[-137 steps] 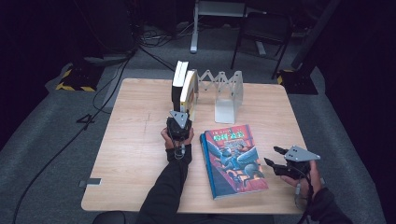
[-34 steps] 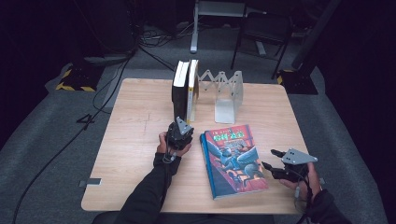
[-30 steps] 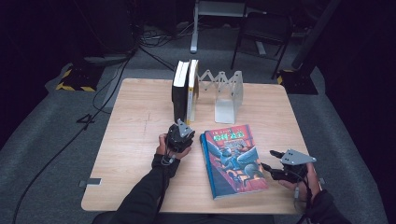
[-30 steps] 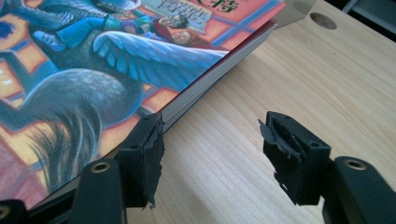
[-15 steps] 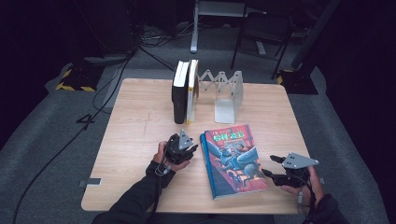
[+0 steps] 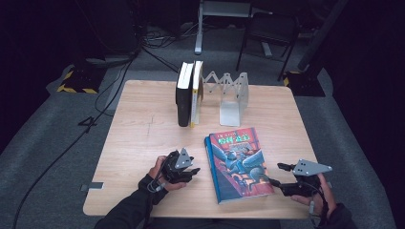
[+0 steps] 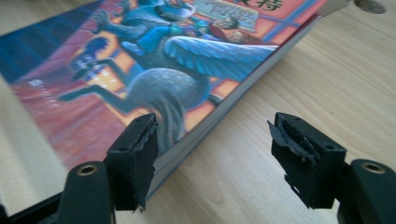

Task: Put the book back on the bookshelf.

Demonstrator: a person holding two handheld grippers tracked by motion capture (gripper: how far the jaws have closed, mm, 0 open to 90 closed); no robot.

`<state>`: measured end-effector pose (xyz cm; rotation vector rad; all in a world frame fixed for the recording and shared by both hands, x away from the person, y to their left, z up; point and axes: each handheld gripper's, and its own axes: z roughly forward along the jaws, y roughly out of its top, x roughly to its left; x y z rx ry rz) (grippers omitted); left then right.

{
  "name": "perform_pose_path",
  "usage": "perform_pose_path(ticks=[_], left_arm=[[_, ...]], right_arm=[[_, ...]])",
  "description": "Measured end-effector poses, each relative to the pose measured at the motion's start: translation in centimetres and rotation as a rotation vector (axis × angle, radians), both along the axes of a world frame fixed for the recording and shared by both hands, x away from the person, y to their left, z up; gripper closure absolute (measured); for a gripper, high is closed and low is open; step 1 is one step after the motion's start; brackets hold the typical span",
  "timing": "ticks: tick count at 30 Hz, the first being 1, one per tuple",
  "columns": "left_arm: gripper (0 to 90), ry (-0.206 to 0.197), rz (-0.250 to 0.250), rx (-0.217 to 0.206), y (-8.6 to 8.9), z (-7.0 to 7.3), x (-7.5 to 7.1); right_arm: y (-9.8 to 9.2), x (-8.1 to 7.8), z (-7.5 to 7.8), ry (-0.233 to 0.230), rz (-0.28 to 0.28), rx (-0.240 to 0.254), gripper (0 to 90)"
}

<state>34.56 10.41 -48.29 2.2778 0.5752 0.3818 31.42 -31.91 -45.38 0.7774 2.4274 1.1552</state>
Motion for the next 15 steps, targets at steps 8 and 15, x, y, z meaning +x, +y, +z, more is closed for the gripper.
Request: perform_pose_path(ticks=[8, 15], left_arm=[[42.7, 0.037, -0.071, 0.037, -0.1, -0.8, -1.5], [38.7, 0.058, -0.071, 0.025, -0.2, -1.1, -1.6]], right_arm=[[1.1, -0.6, 0.0, 0.064, 0.058, 0.003, 31.2], [1.3, 0.5, -0.6, 0.187, 0.106, 0.046, 25.9]])
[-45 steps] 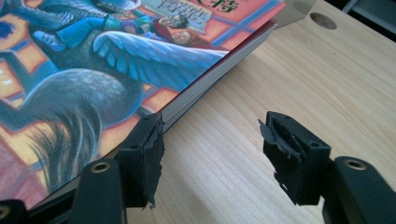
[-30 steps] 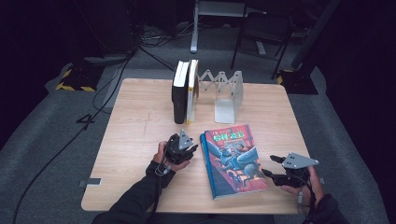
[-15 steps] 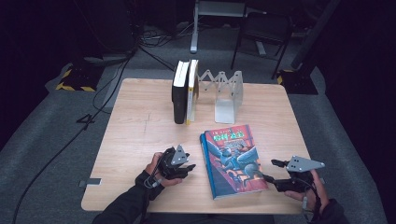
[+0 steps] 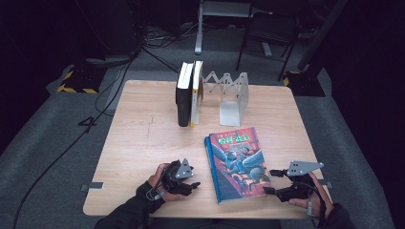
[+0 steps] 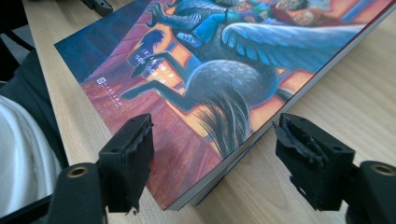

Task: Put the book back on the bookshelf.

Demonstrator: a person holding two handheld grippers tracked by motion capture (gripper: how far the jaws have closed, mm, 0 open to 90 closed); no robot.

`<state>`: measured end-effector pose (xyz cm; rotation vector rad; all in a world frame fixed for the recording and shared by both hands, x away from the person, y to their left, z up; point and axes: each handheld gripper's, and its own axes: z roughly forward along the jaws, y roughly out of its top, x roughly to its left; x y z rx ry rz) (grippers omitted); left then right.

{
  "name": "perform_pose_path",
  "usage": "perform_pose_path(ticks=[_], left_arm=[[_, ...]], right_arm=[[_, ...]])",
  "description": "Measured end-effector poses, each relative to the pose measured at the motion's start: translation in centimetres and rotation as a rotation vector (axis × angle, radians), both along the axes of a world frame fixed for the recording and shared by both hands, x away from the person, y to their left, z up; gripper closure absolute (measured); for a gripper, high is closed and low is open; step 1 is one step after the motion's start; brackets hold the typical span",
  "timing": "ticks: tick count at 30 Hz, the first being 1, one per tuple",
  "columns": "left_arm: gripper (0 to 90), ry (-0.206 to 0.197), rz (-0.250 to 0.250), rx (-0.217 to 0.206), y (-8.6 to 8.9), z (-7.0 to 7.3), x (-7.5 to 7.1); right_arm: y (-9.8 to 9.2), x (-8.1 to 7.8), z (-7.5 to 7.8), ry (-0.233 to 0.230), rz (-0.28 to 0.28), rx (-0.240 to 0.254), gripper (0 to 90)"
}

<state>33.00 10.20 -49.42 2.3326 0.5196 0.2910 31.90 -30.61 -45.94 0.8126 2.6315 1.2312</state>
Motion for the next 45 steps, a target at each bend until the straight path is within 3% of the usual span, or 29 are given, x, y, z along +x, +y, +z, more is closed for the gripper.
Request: perform_pose_path(ticks=[9, 11, 12, 17, 22, 25, 26, 27, 28, 30, 35, 39, 45], left_arm=[[35.0, 0.008, 0.021, 0.007, -0.5, -0.4, 0.9], [33.2, 0.016, 0.030, 0.001, -0.6, -0.5, 1.2], [33.1, 0.016, 0.033, -0.008, -0.7, -0.5, 1.5], [32.2, 0.035, 0.054, -0.024, -0.8, -0.7, 2.3], [31.7, 0.029, 0.059, -0.020, -1.0, -0.7, 2.5], [31.8, 0.036, 0.056, -0.027, -1.2, -0.7, 2.9], [32.1, 0.036, 0.060, -0.027, -1.3, -0.7, 3.1], [32.1, 0.033, 0.066, -0.027, -1.5, -0.7, 3.4], [32.5, 0.030, 0.063, -0.030, -1.6, -0.7, 3.6], [32.5, 0.030, 0.071, -0.032, -1.8, -0.8, 4.1], [32.9, 0.039, 0.086, -0.044, -2.2, -0.8, 5.1], [33.3, 0.031, 0.085, -0.039, -2.5, -0.8, 5.4], [34.2, 0.031, 0.099, -0.045, -2.8, -0.8, 5.8]], right_arm=[[0.4, 2.2, -0.8, 0.134, 0.041, 0.035, 17.4], [0.5, 2.3, -0.8, 0.129, 0.043, 0.028, 16.8], [0.8, 2.2, -0.5, 0.109, 0.047, -0.006, 16.9], [1.5, 1.6, 0.2, 0.052, 0.041, -0.070, 16.9], [1.6, 1.8, 0.3, 0.066, 0.036, -0.083, 17.3], [1.8, 1.6, 0.6, 0.041, 0.043, -0.105, 18.1], [2.1, 1.5, 0.9, 0.007, 0.048, -0.129, 20.8], [2.1, 1.5, 0.9, 0.007, 0.048, -0.129, 20.8], [2.3, 1.4, 1.2, -0.040, 0.028, -0.140, 30.9], [2.3, 1.4, 1.3, -0.053, 0.023, -0.139, 32.3], [2.5, 2.7, 1.1, -0.012, 0.034, -0.103, 31.6], [3.1, 3.7, 1.2, -0.014, 0.050, -0.097, 32.4], [4.8, 5.8, 0.9, 0.030, 0.092, -0.028, 51.5]])
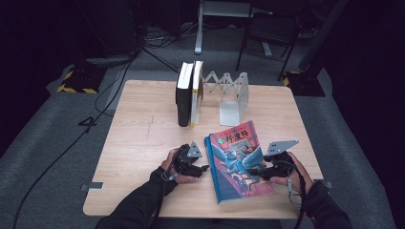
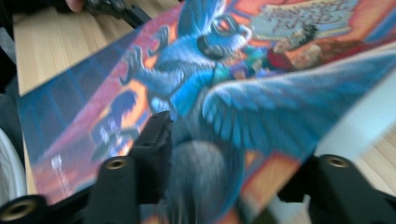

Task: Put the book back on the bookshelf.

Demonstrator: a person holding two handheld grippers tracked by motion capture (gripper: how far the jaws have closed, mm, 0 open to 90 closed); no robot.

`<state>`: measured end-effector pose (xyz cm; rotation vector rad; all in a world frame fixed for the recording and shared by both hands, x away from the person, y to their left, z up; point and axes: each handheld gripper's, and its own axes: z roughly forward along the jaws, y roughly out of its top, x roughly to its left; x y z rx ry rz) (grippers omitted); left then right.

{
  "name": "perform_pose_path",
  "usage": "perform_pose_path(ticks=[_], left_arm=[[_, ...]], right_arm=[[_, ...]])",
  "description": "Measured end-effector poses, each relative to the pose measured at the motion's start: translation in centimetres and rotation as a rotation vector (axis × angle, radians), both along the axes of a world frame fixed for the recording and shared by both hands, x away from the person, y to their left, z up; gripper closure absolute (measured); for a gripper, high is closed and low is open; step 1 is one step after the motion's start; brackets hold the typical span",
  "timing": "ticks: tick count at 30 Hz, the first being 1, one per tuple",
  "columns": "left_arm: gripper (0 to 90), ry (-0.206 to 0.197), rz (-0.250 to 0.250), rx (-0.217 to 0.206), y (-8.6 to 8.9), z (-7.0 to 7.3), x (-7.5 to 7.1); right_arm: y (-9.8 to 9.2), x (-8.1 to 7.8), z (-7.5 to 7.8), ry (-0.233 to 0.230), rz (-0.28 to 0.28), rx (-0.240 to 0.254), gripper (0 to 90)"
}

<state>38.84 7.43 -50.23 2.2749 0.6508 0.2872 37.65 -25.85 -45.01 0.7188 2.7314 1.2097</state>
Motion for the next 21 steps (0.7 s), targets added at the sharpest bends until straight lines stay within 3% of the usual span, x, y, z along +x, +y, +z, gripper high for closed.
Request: perform_pose_path(ticks=[4, 6, 18, 21], left_arm=[[34.6, -0.009, 0.007, -0.011, -0.01, 0.14, 0.16], [34.4, -0.013, 0.005, -0.019, -0.06, 0.25, 0.20], [35.3, -0.036, 0.031, -0.030, 0.24, 0.67, 0.41], [36.2, -0.035, 0.035, -0.021, 0.32, 0.62, 0.47]], right_arm=[[0.83, 0.55, -0.06, 0.015, 0.035, 0.017, 64.5], [0.65, 0.57, -0.09, 0.015, 0.025, 0.033, 70.1], [0.47, 0.36, -0.25, 0.011, 0.016, 0.072, 74.1], [0.97, 0.20, -0.33, 0.029, 0.045, 0.083, 75.0]])
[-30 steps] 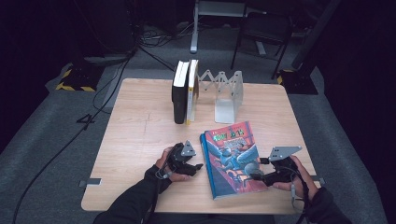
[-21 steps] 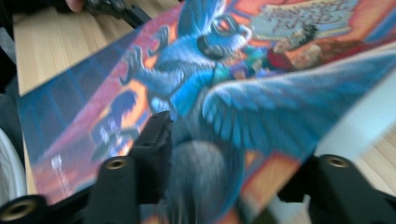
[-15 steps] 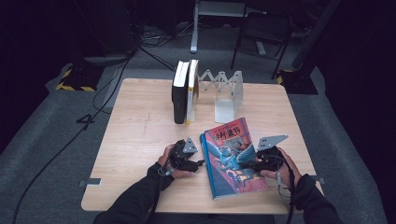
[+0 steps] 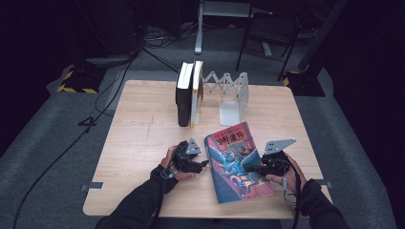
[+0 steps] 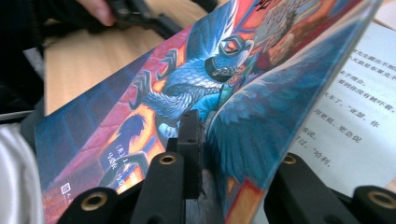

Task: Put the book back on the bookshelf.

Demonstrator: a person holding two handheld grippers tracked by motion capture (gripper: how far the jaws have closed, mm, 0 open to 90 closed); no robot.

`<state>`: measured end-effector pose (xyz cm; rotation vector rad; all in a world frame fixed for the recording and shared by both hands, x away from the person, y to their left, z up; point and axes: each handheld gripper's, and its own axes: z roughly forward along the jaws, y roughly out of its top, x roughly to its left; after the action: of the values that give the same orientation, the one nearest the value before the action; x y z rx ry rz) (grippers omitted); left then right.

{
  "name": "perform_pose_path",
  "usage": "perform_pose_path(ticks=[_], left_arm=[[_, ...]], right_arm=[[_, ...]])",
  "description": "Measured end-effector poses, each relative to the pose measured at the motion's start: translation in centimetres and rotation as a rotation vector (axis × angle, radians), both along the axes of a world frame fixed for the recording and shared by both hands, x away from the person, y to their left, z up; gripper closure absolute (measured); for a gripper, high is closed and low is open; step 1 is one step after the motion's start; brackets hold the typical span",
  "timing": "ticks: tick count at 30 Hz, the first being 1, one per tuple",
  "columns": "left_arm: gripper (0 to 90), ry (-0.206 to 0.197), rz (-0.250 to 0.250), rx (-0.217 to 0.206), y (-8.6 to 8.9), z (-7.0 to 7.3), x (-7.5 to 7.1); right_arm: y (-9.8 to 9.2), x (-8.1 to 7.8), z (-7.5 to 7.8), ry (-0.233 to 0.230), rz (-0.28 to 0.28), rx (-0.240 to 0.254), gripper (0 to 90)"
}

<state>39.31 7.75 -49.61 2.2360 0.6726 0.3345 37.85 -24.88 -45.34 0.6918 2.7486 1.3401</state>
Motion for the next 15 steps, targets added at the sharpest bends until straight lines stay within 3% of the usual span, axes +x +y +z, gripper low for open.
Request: perform_pose_path(ticks=[5, 15], left_arm=[[39.3, -0.002, 0.010, -0.012, 0.34, 0.10, 0.10], [49.2, 0.021, 0.023, -0.023, 0.87, -0.06, 0.95]], right_arm=[[0.79, -0.39, 0.25, -0.029, 0.000, -0.019, 75.3], [1.15, -0.72, 0.15, -0.046, 0.025, 0.007, 75.4]])
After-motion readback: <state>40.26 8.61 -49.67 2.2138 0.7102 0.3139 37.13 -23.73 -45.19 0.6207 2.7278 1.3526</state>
